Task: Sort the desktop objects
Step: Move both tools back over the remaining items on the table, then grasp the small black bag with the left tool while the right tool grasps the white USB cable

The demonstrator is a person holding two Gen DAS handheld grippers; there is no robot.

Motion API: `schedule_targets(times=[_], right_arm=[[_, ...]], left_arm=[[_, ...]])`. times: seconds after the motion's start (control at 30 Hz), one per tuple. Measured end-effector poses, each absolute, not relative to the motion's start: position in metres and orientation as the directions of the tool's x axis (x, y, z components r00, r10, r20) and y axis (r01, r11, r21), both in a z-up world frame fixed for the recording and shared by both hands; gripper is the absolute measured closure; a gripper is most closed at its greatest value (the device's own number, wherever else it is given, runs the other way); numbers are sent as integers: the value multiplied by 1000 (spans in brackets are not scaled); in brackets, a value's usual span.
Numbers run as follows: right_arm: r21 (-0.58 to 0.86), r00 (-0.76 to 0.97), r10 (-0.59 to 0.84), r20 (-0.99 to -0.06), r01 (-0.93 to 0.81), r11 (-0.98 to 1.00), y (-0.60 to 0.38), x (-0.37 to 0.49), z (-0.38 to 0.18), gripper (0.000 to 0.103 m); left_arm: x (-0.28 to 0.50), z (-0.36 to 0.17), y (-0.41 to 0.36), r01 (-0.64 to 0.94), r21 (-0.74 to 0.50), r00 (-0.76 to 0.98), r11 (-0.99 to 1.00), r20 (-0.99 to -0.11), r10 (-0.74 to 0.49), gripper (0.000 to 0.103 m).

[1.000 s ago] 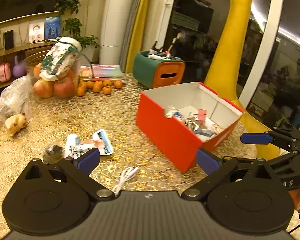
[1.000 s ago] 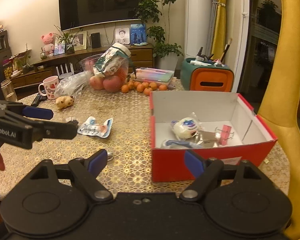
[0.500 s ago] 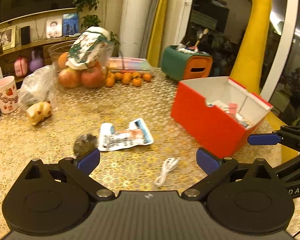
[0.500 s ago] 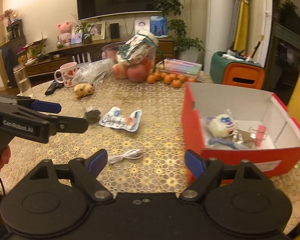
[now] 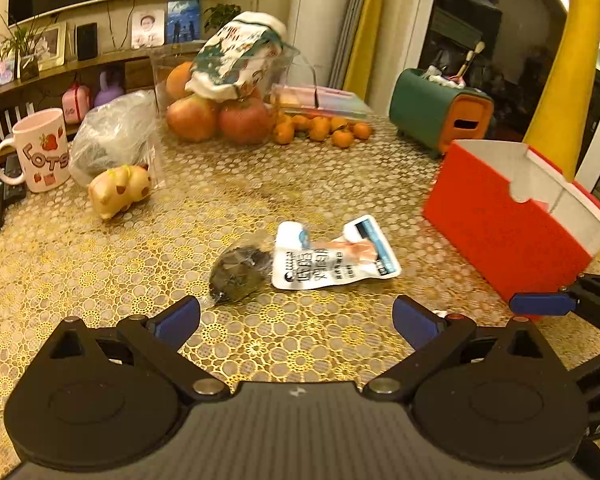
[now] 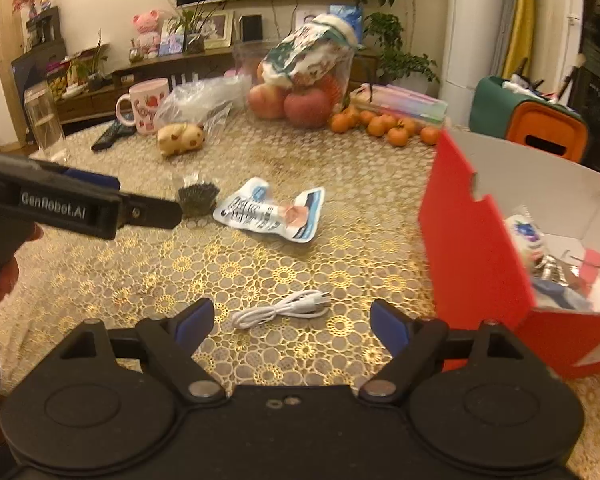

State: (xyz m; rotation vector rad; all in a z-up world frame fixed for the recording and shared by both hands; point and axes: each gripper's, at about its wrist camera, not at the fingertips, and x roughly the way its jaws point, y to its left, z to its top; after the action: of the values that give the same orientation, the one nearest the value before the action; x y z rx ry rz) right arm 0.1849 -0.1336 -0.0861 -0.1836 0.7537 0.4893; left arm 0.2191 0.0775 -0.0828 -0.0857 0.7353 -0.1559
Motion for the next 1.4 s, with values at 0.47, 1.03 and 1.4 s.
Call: schedule_targets(times=[0.47, 1.03, 1.4], right_arm=[[-22, 574, 367, -731, -558, 830, -118, 215, -128, 18], [9, 577, 415, -703, -576, 817, -122, 222, -133, 18], [11, 579, 415, -701, -574, 819, -123, 221, -131, 28]], left_arm=[[246, -109, 83, 135, -136, 710, 981, -677, -192, 0], [280, -120, 101, 57, -164, 721, 985, -676, -154, 17], [285, -126, 98, 63, -149, 705, 987, -693, -149, 57]])
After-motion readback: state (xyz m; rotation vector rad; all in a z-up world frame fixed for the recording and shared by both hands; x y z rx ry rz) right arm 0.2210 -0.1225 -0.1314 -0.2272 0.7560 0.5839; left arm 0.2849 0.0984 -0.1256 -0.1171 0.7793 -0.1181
